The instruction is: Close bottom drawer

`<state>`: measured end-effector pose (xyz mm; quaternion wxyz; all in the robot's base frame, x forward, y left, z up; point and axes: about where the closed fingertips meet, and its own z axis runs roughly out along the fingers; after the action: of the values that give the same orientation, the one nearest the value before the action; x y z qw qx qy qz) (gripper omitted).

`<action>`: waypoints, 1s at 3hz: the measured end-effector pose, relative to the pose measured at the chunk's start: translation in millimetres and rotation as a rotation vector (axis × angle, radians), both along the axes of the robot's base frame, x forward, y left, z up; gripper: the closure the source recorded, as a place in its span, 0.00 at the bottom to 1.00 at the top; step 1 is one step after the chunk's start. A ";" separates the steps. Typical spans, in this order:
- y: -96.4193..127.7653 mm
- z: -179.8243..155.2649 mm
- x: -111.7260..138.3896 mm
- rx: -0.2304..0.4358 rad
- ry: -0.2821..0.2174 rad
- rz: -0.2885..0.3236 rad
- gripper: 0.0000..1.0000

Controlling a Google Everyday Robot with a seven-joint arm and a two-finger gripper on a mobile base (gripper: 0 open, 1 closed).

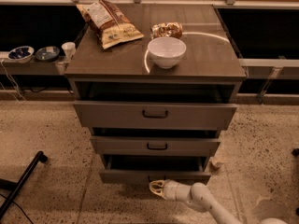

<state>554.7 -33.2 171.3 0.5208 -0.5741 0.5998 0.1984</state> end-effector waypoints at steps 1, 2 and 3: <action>3.5 -0.7 21.0 0.009 0.012 -0.005 1.00; 4.6 -1.5 37.3 0.020 0.023 -0.012 1.00; 7.1 -3.5 52.4 0.043 0.048 -0.004 1.00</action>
Offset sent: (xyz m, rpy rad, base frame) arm 0.0590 -0.0001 -0.0015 0.0276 0.0320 -0.0278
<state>607.1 -26.1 167.8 0.5189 -0.5566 0.6088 0.2241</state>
